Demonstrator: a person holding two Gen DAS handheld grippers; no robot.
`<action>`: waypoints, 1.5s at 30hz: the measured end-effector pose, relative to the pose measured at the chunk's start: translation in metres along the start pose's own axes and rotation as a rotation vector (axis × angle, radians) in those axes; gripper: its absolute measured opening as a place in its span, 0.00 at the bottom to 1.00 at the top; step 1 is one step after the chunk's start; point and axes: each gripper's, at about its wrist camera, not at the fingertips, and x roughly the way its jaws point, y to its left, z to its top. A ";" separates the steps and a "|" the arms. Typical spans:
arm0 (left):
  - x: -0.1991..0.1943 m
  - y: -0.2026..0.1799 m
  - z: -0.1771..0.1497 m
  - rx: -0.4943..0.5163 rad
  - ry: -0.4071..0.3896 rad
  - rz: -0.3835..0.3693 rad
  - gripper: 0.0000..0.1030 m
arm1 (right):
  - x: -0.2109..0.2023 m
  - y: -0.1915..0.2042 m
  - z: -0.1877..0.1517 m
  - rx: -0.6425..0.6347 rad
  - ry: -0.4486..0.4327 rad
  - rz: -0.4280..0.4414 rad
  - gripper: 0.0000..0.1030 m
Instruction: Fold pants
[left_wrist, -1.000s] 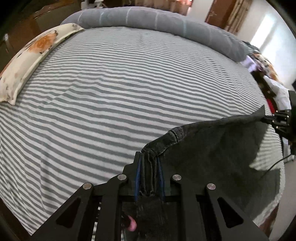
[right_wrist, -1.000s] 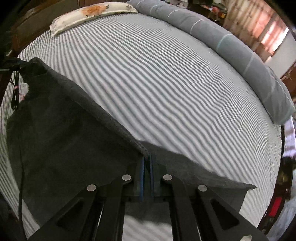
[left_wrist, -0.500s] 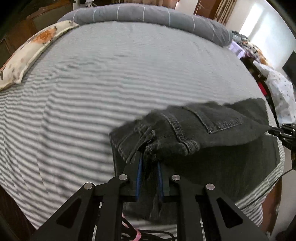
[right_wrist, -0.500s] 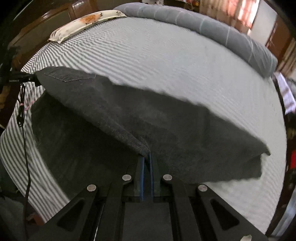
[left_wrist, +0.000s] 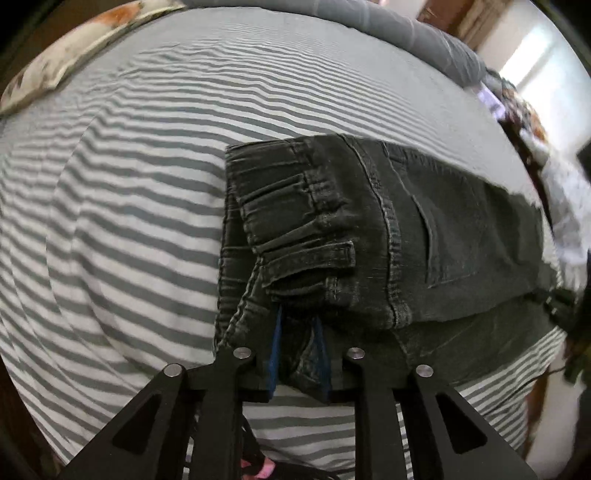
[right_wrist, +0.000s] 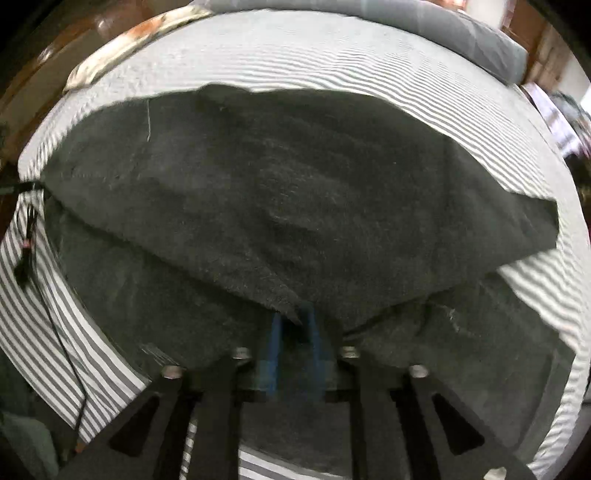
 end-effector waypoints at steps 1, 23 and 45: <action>-0.006 0.002 -0.002 -0.029 -0.007 -0.025 0.22 | -0.005 0.003 -0.002 0.021 -0.026 -0.005 0.34; 0.014 -0.012 -0.010 -0.395 -0.072 -0.242 0.54 | -0.019 -0.021 -0.076 0.728 -0.300 0.289 0.41; 0.037 -0.038 -0.001 -0.347 -0.116 -0.046 0.26 | 0.033 -0.094 -0.064 1.106 -0.481 0.465 0.27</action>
